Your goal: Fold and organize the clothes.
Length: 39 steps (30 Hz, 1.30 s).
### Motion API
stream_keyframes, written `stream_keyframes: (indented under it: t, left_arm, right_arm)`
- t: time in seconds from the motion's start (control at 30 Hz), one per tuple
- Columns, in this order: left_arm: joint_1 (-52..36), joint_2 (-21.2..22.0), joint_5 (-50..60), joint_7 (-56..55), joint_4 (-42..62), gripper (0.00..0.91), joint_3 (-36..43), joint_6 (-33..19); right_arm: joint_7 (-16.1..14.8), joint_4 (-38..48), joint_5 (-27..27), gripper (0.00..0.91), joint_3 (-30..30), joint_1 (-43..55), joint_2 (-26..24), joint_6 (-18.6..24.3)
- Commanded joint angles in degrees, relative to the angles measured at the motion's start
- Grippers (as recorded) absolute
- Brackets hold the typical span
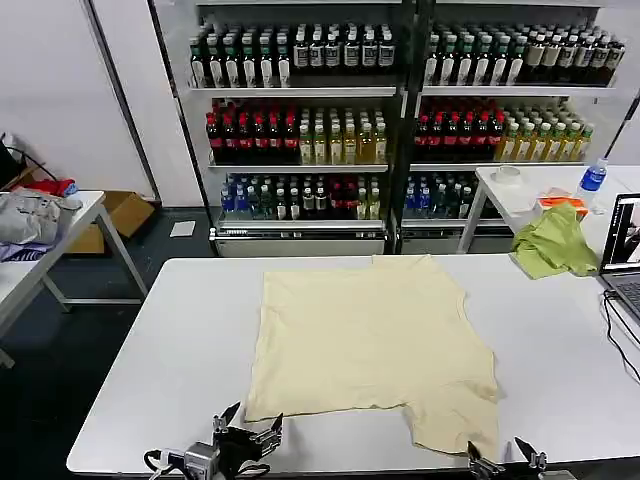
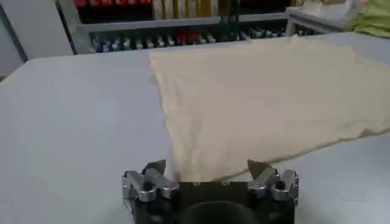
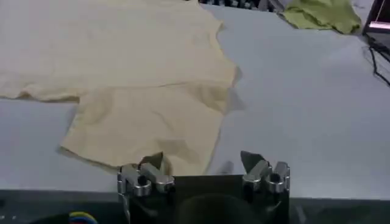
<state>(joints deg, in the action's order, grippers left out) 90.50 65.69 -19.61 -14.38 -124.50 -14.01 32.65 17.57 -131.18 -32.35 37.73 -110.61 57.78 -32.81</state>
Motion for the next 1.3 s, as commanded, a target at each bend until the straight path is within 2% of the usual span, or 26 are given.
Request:
stream_keyframes:
  t: [0.03, 0.07, 0.1, 0.13, 0.17, 0.2, 0.23, 0.67, 0.87, 1.03, 1.3]
  left_arm:
    - [-2.19, 0.52, -0.25, -0.30, 4.75, 0.867, 0.66, 0.18]
    - [-2.30, 0.52, -0.26, -0.25, 4.94, 0.353, 0.63, 0.13]
    - [-2.32, 0.45, -0.25, -0.07, 5.06, 0.020, 0.62, -0.02]
    - [-2.33, 0.42, -0.26, -0.04, 5.08, 0.010, 0.63, -0.10]
    - [-2.31, 0.33, -0.25, 0.03, 5.19, 0.010, 0.65, -0.15]
    - [-2.25, 0.31, -0.25, 0.03, 5.24, 0.010, 0.65, -0.19]
    - [-2.19, 0.31, -0.26, 0.02, 5.28, 0.010, 0.67, -0.19]
    - [-0.12, 0.82, -0.46, 0.52, 3.04, 0.010, 0.18, -1.12]
    - [1.69, 0.72, -1.22, 1.29, -1.42, 0.010, -1.38, -1.65]
    - [4.38, 0.42, -1.20, 1.85, -7.47, 0.010, -3.79, -1.81]
    - [8.67, -0.23, -1.18, 2.24, -14.36, 0.020, -6.98, -1.84]
  right_arm:
    - [-0.12, 0.31, -0.31, 0.846, -0.27, 0.14, 0.07, -0.31]
    - [-0.17, 0.27, -0.33, 0.675, -0.37, 0.03, 0.03, -0.31]
    - [-0.17, 0.27, -0.31, 0.584, -0.44, -0.04, 0.00, -0.32]
    - [-0.18, 0.29, -0.32, 0.343, -0.48, -0.08, 0.00, -0.30]
    - [-0.18, 0.36, -0.40, 0.222, -0.55, -0.15, -0.03, -0.31]
    - [-0.13, 0.42, -0.50, 0.060, -0.58, -0.22, -0.02, -0.31]
    - [-0.13, 0.45, -0.53, 0.000, -0.60, -0.24, -0.01, -0.31]
    - [-0.60, -0.64, -1.08, 0.000, -0.25, -0.85, -0.04, 0.06]
    - [-1.61, -2.76, -0.93, 0.000, 0.46, -2.08, -0.15, 1.89]
    - [-2.26, -8.11, -0.50, 0.000, 2.16, -4.02, -0.52, 4.94]
    - [-2.54, -12.94, 0.13, 0.000, 4.89, -6.00, -0.87, 7.48]
